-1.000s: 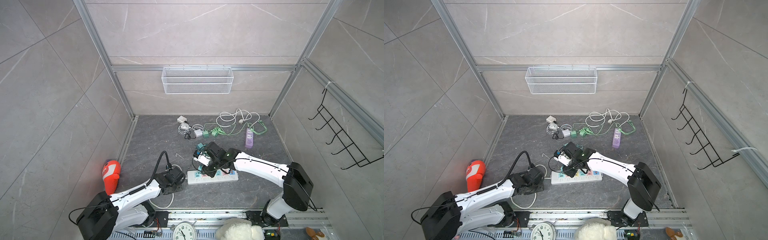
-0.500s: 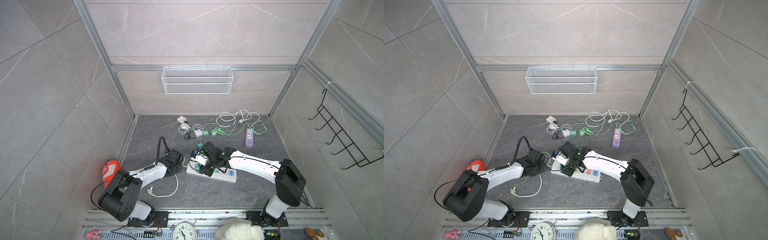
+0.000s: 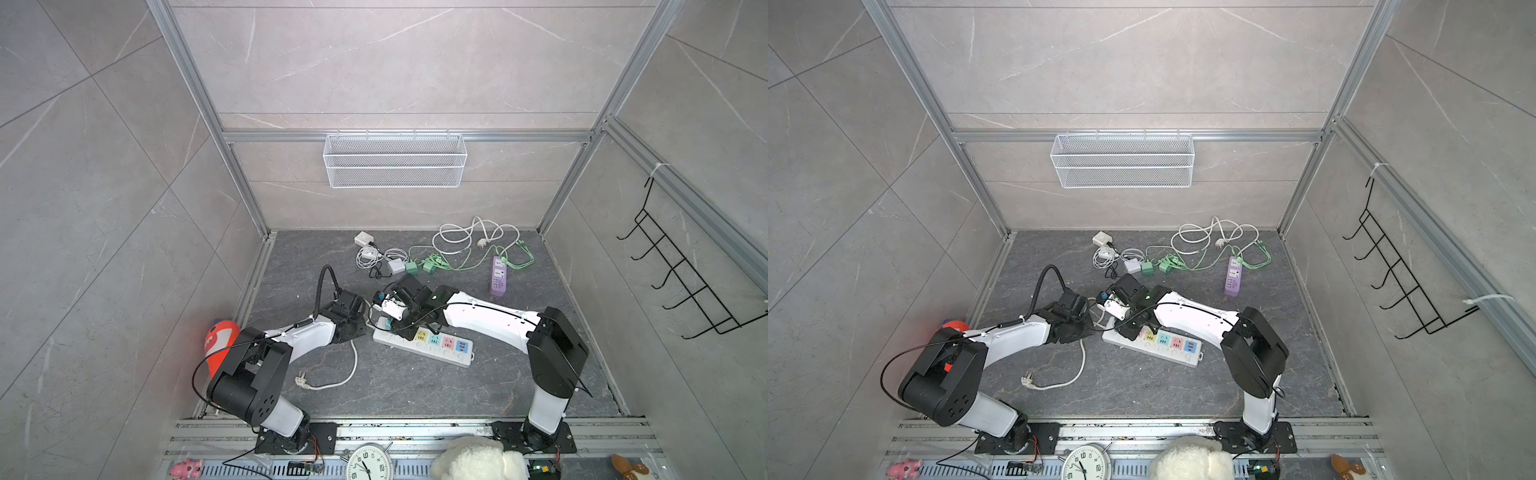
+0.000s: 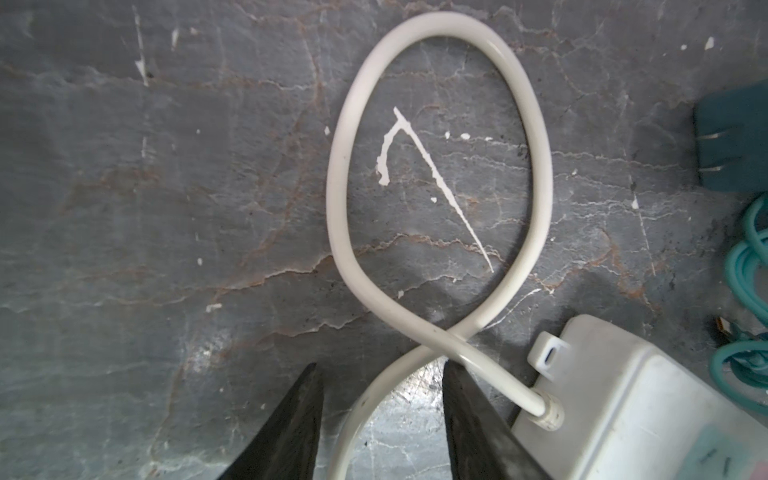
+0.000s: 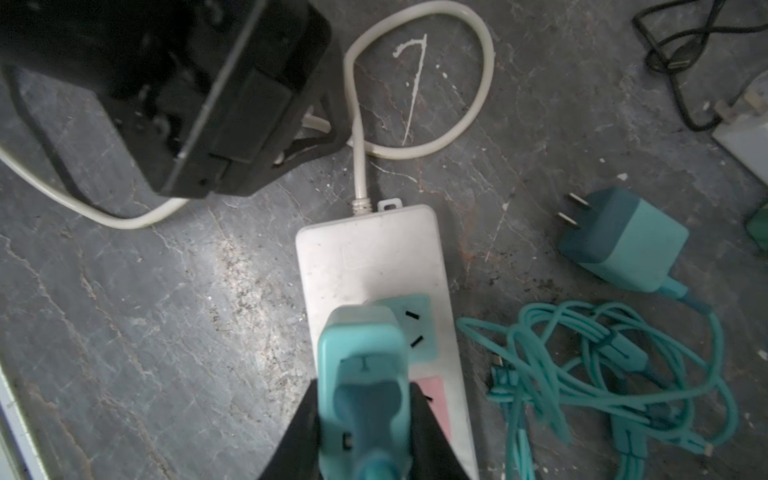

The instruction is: Insert the plug

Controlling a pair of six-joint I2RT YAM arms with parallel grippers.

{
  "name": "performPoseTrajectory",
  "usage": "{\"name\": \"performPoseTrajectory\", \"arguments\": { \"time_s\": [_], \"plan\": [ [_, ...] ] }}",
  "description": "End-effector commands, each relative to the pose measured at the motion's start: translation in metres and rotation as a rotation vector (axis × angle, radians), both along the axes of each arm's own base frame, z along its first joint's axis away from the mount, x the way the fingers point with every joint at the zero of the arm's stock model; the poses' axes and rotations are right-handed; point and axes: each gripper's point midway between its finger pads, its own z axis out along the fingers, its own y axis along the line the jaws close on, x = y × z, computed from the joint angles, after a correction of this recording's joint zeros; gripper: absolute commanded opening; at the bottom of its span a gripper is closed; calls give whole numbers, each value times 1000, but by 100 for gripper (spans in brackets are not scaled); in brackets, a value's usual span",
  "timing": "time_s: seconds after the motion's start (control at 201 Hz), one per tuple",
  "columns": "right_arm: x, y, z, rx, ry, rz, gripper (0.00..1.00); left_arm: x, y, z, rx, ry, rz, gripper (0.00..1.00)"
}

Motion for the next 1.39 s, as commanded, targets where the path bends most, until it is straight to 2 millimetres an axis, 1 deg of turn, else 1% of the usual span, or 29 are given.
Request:
{"name": "performPoseTrajectory", "arguments": {
  "time_s": [0.0,0.09,0.259,0.518,0.757,0.871,1.005,1.085,1.234,1.389],
  "plan": [
    [19,2,10,39,-31,2,21,-37,6,-30,14,159,-37,52],
    [23,2,11,51,-18,5,21,-38,7,-27,7,145,-40,53],
    [20,5,7,61,-2,27,20,-40,10,-21,13,127,-38,54],
    [16,6,3,80,9,37,20,-41,10,-21,6,131,-34,54],
    [9,-1,-4,79,17,22,20,-41,12,-19,13,125,-35,54],
    [8,-6,-11,66,21,13,19,-42,12,-20,16,127,-35,54],
    [7,-6,-14,65,26,12,20,-42,12,-21,16,128,-35,54],
    [3,-9,-13,58,35,11,19,-41,12,-20,18,127,-34,55],
    [0,-13,-4,72,14,11,19,-40,11,-23,15,128,-36,54],
    [-2,-13,-6,82,22,14,19,-39,9,-26,12,139,-38,54]
  ]
}}
